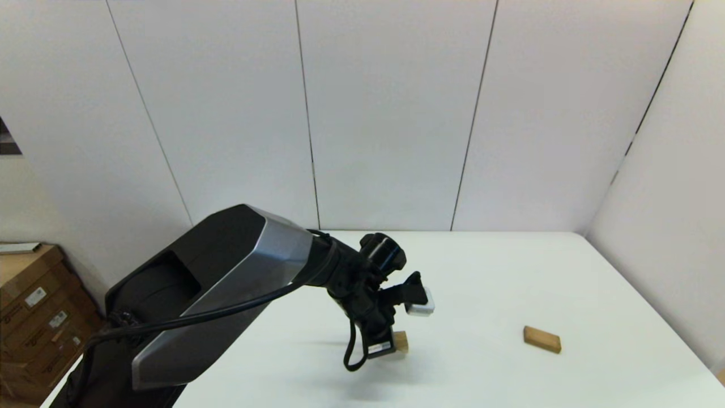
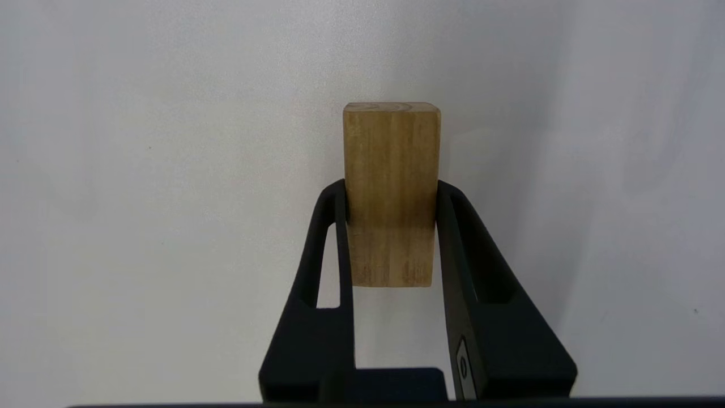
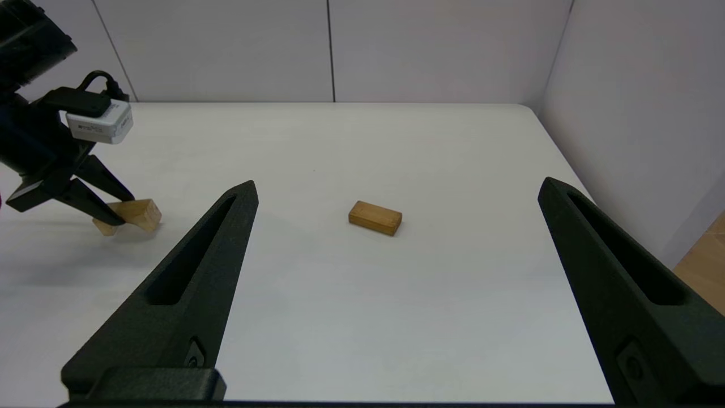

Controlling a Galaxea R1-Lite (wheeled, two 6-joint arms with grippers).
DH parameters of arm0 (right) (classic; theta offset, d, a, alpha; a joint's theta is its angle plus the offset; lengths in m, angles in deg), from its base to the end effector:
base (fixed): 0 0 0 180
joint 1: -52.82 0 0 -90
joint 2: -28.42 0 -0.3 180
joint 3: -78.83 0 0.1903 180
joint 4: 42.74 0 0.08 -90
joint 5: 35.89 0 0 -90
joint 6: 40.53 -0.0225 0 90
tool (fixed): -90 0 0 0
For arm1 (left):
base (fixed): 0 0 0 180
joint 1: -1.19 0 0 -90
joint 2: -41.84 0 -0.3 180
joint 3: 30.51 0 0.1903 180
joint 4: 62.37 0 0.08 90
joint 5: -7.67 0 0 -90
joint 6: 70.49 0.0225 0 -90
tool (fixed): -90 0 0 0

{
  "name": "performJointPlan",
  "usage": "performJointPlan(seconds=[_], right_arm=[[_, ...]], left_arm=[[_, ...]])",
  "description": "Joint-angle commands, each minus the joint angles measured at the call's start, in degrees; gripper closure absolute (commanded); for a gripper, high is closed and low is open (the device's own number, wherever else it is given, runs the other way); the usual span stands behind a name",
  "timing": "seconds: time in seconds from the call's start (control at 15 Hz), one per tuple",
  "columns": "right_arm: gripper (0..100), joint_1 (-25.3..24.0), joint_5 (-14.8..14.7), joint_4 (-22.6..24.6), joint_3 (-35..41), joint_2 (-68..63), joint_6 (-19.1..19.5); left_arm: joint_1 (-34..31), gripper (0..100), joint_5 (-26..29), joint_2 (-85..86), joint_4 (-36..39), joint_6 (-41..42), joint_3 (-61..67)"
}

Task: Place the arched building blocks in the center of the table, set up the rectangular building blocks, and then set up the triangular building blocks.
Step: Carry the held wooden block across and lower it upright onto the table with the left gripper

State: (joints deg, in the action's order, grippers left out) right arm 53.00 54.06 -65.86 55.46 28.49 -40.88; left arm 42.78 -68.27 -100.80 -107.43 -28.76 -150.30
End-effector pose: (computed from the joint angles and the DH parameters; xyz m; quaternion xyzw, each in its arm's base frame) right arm -0.0229 0.0001 0.0759 0.0031 -0.0028 -0.0020 1.0000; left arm 0.3345 -0.3042 0.0138 0.3855 0.3690 -0.5550 0.6381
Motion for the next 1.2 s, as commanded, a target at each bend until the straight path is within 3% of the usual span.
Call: performJointPlan(seconds=[0.07,1.2], right_arm=[[0,-0.01,-0.04,0.02,0.09,-0.07,0.0],[0,-0.01,-0.04,0.02,0.09,-0.07,0.0]], left_arm=[[-0.2,100,0.01,0.26,-0.9,2.57,0.97],[-1.69,100,0.01,0.35,-0.29,5.91,1.14]])
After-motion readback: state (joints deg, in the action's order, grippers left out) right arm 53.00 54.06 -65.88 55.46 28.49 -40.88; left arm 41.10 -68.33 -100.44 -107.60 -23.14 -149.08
